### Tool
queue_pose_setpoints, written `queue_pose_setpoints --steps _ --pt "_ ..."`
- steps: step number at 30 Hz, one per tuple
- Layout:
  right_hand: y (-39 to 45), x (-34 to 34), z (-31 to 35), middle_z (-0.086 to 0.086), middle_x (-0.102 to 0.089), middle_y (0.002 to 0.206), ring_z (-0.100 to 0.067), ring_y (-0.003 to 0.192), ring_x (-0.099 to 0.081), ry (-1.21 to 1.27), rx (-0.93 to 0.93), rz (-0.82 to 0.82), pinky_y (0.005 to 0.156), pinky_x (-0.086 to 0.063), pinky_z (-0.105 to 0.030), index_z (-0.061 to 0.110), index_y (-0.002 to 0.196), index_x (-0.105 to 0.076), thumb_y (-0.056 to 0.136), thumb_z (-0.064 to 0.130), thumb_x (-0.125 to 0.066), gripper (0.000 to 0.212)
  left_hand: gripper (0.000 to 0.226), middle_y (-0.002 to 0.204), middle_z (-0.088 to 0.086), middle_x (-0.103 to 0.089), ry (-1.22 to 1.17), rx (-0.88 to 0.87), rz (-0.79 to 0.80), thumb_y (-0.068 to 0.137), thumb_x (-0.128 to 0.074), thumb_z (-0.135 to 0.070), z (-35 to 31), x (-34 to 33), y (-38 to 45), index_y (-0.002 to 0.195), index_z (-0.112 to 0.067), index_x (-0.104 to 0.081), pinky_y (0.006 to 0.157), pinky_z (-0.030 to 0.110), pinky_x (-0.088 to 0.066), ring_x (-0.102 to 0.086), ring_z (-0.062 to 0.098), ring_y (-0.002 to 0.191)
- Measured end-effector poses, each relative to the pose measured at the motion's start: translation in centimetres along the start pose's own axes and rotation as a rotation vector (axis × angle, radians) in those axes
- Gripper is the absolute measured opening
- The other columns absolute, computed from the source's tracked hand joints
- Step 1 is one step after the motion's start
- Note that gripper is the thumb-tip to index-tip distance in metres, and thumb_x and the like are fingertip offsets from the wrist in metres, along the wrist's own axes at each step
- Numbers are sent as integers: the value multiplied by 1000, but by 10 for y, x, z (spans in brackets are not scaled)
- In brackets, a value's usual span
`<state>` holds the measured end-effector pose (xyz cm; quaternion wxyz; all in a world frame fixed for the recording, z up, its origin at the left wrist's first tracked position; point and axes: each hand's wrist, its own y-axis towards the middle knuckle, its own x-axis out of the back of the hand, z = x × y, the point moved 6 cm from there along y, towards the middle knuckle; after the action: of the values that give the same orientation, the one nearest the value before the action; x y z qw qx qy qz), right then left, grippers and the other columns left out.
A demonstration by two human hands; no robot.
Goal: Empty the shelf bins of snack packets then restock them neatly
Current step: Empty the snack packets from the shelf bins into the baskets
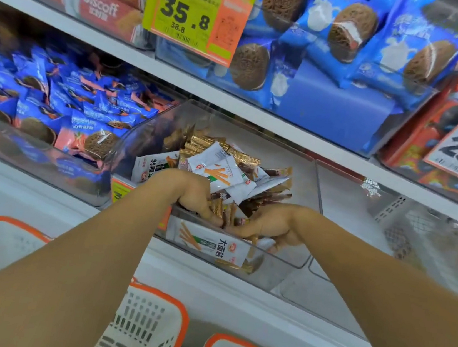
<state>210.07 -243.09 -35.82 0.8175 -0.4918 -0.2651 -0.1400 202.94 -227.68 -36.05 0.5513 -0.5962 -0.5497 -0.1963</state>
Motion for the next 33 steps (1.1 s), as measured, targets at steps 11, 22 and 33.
queue_pose_setpoints --steps 11,22,33 --pt "3 2 10 6 -62 136 -21 118 -65 373 229 -50 85 -60 -47 27 142 -50 58 38 -97 97 84 149 8 -45 -301 -26 -18 86 -69 -57 7 3 -2 146 -4 -42 112 37 -39 -45 26 133" --pt "-46 27 24 -2 -73 103 -16 81 -74 452 481 -337 59 -58 -29 28 118 -59 78 17 -86 49 91 124 -1 -65 -487 -179 -231 53 -81 -77 -5 38 -30 119 -16 -66 105 35 -46 -58 17 115" --pt "-174 22 -55 16 -71 91 -1 80 -66 179 669 -929 67 -50 -16 36 114 -66 76 35 -86 42 39 80 -3 -75 -455 -508 -456 68 -90 -37 -130 41 -94 88 -18 -63 75 32 -53 -68 11 73"
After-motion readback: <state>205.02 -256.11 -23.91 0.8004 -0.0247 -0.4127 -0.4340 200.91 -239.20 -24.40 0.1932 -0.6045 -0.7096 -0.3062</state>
